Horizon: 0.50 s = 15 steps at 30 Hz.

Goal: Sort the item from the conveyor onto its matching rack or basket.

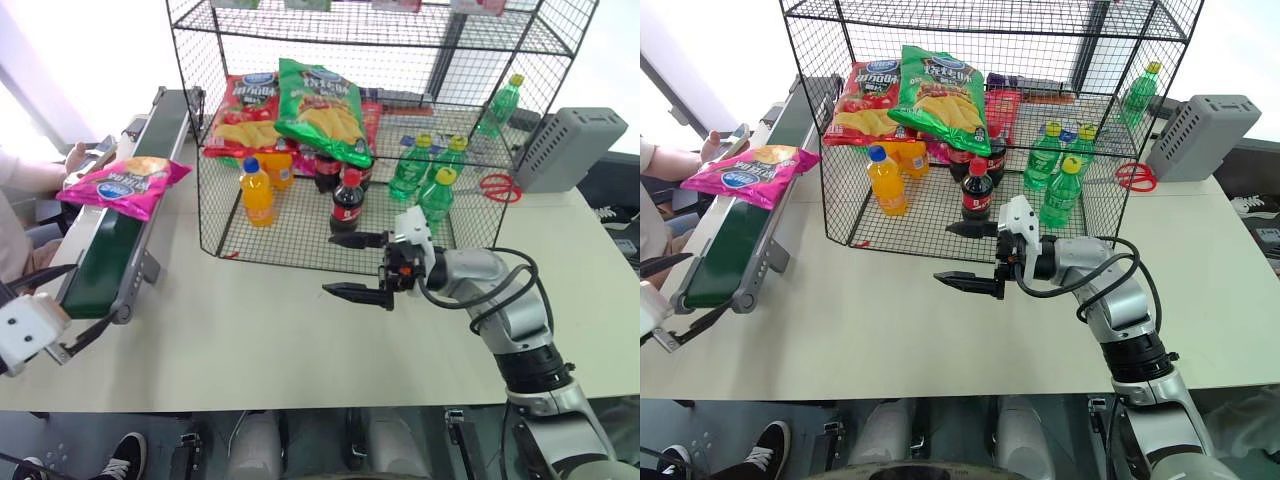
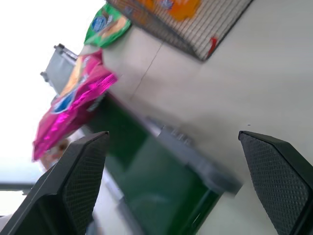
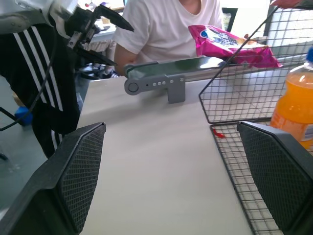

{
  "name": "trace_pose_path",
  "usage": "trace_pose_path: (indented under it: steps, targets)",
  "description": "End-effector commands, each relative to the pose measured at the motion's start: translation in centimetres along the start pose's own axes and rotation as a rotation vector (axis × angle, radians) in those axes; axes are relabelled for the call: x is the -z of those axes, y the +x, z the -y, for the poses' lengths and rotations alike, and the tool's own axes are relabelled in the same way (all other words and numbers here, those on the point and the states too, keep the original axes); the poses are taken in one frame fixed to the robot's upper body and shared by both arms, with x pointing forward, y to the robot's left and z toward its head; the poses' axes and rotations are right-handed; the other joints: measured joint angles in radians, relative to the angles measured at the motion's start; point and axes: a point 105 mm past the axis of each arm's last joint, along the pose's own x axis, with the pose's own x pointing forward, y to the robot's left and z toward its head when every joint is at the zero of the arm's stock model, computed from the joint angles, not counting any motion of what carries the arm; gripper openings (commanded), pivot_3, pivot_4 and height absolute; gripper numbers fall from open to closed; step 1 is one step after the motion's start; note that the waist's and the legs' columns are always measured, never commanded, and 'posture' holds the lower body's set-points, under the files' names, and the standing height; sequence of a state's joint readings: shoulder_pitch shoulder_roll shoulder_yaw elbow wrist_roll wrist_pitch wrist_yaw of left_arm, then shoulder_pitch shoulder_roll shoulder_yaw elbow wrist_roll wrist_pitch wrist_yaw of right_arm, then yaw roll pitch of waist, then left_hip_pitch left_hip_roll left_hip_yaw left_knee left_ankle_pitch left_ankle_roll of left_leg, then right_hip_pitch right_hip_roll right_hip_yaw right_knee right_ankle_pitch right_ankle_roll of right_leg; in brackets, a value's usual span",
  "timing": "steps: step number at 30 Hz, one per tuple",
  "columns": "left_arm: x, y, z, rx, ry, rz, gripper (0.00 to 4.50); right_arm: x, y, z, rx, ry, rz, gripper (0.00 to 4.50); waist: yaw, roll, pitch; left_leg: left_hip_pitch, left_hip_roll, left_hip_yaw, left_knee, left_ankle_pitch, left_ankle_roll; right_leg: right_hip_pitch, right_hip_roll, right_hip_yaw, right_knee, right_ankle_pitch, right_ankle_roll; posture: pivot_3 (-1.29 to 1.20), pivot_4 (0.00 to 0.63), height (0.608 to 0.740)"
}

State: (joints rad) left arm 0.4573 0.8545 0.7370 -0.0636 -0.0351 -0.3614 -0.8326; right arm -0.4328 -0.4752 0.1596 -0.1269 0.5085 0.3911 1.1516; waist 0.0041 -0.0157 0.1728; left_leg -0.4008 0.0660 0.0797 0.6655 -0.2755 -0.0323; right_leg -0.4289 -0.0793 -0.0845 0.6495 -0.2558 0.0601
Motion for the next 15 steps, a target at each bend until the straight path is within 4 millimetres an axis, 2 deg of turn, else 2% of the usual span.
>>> trace_pose_path:
  steps: [1, 6, 12, 15]
  targets:
    - [1.3, -1.1, -1.8, -0.076, 0.113, -0.058, 4.50, -0.9, 0.1, -1.4, -0.091, -0.025, 0.014, 4.46, 0.001, 0.000, 0.000, 0.000, 0.000, 0.000, 0.000, 0.000, 0.000, 0.000, 0.000, 0.000, 0.000, 0.000, 0.000, 0.00, 0.150, 0.740]
    - [2.7, -0.8, -1.9, -0.076, 0.164, -0.086, 4.50, -0.7, 0.4, -1.0, -0.060, -0.053, 0.002, 4.46, 0.000, 0.000, 0.000, 0.000, 0.000, 0.000, 0.000, 0.000, 0.000, 0.000, 0.000, 0.000, 0.000, 0.000, 0.000, 0.00, 0.150, 0.740]
    - [2.8, 0.4, -2.3, -0.103, 0.162, -0.060, 4.50, -0.5, -0.1, -0.5, -0.016, -0.077, -0.016, 4.46, 0.000, 0.000, 0.000, 0.000, 0.000, 0.000, 0.000, 0.000, 0.000, 0.000, 0.000, 0.000, 0.000, 0.000, 0.000, 0.00, 0.150, 0.740]
    - [3.3, 0.9, -1.8, -0.076, 0.159, -0.072, 4.50, -0.4, -0.4, -0.3, -0.001, -0.087, -0.030, 4.46, 0.000, 0.000, 0.000, 0.000, 0.001, 0.001, 0.000, 0.000, 0.000, -0.001, 0.000, 0.000, 0.000, 0.000, 0.000, 0.00, 0.150, 0.740]
